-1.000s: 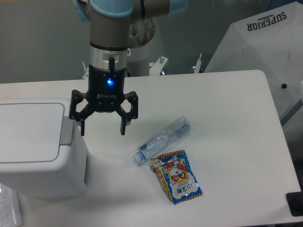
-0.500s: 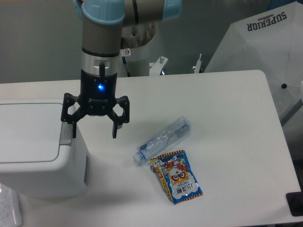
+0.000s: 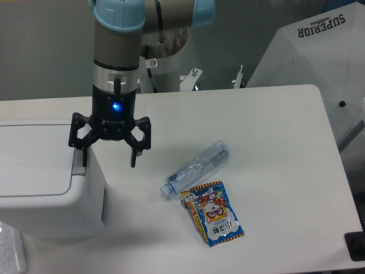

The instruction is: Open the trash can

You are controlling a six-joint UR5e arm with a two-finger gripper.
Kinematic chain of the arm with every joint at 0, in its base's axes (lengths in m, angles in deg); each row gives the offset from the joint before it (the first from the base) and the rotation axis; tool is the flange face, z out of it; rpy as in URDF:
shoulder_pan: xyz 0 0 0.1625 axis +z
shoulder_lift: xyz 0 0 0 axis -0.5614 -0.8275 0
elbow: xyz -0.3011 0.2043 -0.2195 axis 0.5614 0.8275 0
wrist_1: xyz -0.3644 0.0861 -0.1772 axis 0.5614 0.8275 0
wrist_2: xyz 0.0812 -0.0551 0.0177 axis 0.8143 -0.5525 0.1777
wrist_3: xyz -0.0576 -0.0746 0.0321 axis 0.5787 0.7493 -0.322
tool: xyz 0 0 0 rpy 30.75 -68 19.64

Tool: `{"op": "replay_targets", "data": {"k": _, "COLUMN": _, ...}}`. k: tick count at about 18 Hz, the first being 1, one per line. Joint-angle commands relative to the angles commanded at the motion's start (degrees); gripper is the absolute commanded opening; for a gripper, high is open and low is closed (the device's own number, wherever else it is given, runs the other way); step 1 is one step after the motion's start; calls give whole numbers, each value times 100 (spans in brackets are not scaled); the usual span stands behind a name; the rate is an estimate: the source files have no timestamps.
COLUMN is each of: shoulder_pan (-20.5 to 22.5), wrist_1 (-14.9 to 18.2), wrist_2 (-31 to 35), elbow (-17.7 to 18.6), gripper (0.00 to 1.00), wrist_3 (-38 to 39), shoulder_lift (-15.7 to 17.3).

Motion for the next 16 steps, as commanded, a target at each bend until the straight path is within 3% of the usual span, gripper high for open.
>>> {"op": "replay_targets", "data": {"k": 6, "shoulder_pan": 0, "wrist_1": 0, "wrist_2": 9, "elbow": -17, "gripper": 100, "wrist_3": -9, "shoulder_lift": -27}}
{"op": "replay_targets", "data": {"k": 11, "shoulder_pan": 44, "wrist_1": -70, "wrist_2": 9, "elbow": -351, "gripper": 100, "wrist_3": -114, "shoulder_lift": 9}}
{"op": "replay_targets", "data": {"k": 16, "shoulder_pan": 535, "wrist_1": -44, "wrist_2": 675, "elbow": -404, "gripper": 100, "wrist_3": -790, "shoulder_lift": 26}}
